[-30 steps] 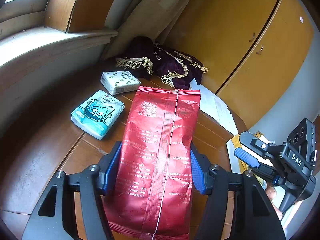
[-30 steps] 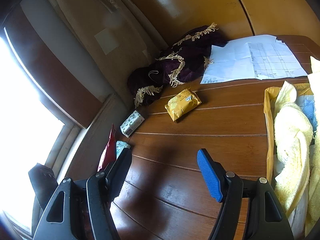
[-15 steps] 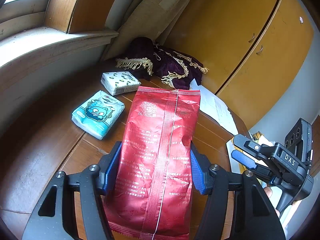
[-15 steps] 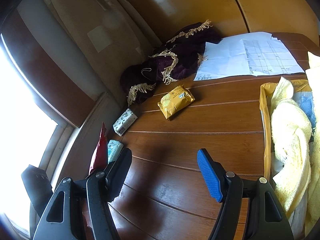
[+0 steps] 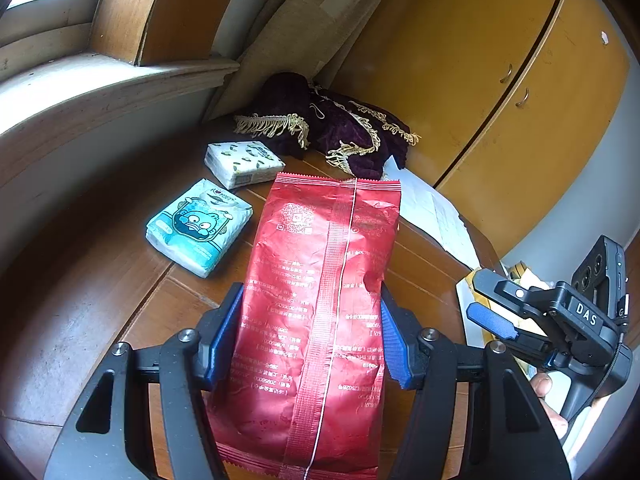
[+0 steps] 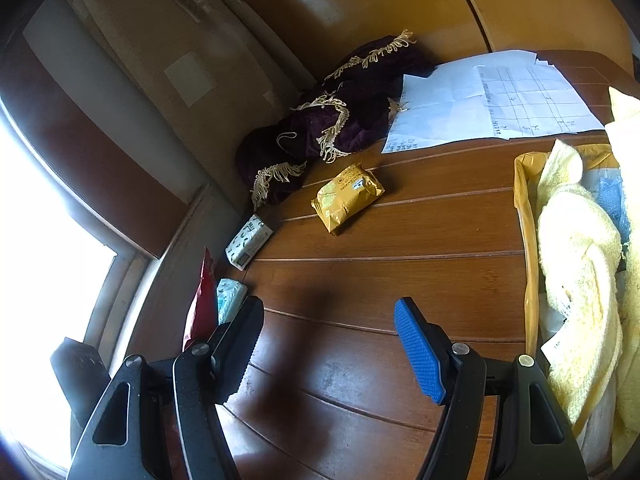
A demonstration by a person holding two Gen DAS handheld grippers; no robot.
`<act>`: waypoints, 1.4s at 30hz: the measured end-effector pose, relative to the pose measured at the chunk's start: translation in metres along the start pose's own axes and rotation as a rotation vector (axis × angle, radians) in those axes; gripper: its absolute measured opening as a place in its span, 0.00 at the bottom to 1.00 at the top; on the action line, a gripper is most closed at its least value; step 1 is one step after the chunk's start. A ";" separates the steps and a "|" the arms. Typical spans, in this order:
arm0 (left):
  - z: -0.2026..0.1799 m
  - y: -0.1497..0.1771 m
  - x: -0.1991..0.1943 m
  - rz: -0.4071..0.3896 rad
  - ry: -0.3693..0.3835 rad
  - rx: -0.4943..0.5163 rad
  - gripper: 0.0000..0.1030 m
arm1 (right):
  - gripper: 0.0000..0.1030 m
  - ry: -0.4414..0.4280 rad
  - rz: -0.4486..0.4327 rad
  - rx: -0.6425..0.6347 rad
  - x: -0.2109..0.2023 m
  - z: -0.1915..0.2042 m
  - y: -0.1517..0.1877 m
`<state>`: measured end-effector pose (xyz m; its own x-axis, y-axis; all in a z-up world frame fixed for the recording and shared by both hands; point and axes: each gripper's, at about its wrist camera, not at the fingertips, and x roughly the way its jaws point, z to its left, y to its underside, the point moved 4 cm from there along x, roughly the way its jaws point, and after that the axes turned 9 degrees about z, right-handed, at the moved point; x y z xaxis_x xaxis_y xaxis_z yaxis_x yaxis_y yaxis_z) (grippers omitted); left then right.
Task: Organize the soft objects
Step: 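Grasp the red foil bag with the left tool while the right tool moves to the gold packet, then grasp the gold cracker packet with the right tool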
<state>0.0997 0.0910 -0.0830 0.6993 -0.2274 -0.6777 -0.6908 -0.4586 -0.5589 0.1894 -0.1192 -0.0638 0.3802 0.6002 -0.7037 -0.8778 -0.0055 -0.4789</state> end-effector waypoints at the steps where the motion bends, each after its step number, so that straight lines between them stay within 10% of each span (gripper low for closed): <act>1: 0.001 -0.001 0.000 0.000 0.005 -0.007 0.59 | 0.69 0.010 0.007 0.013 -0.001 0.000 -0.001; 11: 0.014 -0.004 -0.007 -0.005 0.045 -0.057 0.59 | 0.69 0.097 0.070 0.022 0.010 0.034 -0.028; 28: 0.028 -0.003 0.003 0.045 0.065 -0.135 0.59 | 0.66 0.268 0.174 0.251 0.141 0.010 -0.118; 42: 0.027 -0.002 0.001 0.029 0.036 -0.124 0.59 | 0.42 0.310 0.162 0.192 0.118 0.017 -0.083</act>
<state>0.0966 0.1153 -0.0954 0.6871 -0.2712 -0.6740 -0.6842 -0.5537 -0.4747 0.3021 -0.0348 -0.0983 0.2763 0.3336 -0.9013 -0.9610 0.0868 -0.2625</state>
